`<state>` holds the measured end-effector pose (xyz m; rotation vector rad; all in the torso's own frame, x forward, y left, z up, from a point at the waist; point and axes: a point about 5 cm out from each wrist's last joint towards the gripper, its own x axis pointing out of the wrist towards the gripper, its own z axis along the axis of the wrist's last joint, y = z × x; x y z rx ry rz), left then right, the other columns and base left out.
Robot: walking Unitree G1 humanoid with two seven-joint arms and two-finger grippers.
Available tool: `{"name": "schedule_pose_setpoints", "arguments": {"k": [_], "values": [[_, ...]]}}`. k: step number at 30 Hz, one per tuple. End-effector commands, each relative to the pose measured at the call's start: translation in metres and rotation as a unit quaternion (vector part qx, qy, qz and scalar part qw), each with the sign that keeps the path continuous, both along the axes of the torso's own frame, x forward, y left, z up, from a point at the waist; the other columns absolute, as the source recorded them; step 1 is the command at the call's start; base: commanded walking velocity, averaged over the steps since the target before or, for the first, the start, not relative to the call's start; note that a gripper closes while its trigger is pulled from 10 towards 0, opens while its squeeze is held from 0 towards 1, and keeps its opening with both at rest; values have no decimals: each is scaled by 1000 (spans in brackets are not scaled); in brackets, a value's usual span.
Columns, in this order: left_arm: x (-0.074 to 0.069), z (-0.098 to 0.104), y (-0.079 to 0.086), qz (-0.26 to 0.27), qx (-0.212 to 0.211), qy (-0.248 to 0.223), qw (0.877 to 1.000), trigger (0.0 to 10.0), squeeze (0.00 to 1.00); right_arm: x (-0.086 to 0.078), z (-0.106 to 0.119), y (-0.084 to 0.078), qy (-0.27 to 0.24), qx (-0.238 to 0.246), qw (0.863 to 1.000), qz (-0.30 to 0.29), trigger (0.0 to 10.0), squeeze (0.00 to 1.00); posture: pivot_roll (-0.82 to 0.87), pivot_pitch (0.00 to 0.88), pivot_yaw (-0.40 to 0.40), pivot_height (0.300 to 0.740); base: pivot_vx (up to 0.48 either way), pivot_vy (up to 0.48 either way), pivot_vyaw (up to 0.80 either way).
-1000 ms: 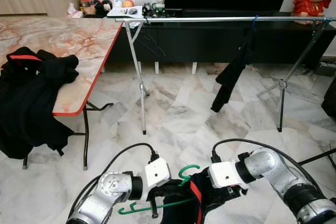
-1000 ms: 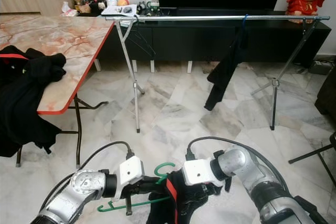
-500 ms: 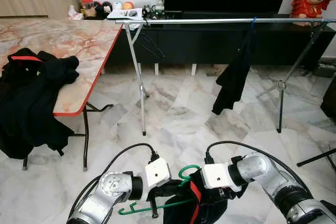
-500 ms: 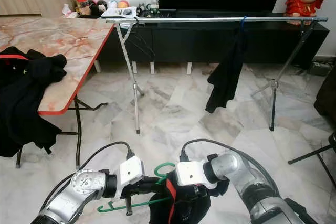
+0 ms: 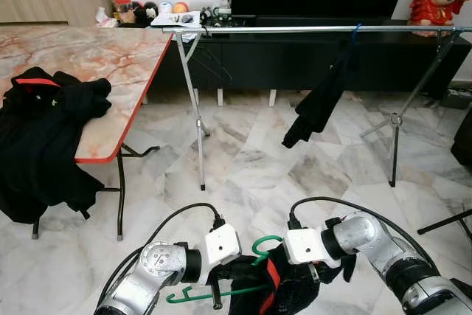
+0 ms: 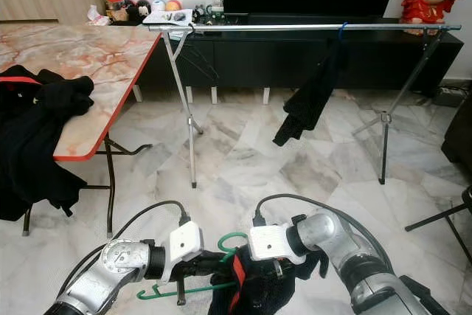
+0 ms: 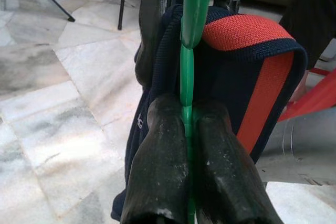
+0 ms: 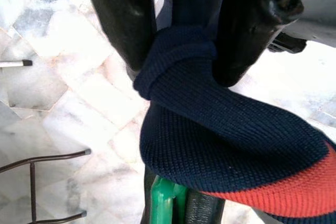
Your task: Hang hanger
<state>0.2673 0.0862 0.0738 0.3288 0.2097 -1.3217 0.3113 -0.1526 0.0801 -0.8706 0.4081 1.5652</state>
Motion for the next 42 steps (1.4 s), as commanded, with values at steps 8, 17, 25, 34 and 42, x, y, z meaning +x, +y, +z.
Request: {"name": "schedule_pose_setpoints", "arguments": {"k": [8, 17, 25, 34, 42], "values": [[6, 12, -2, -20, 2, -39, 999, 10000, 0, -3, -2, 1, 23, 11, 1000, 7, 0, 0, 136, 65, -24, 740, 0, 0, 0], [9, 17, -5, -33, 0, -54, 998, 10000, 0, -9, -7, 5, 53, 29, 998, 12, 0, 0, 137, 66, -23, 740, 0, 0, 0], [10, 20, -6, -37, -4, -54, 998, 10000, 0, -12, -10, 5, 71, 33, 997, 12, 0, 0, 137, 66, -23, 740, 0, 0, 0], [12, 19, -4, -36, 14, -61, 997, 10000, 0, -13, -12, 4, 77, 25, 997, 9, 0, 0, 139, 67, -22, 740, 0, 0, 0], [11, 18, -4, -37, 16, -58, 997, 10000, 0, -15, -14, 3, 83, 21, 996, 9, 0, 0, 138, 66, -22, 740, 0, 0, 0]]}}
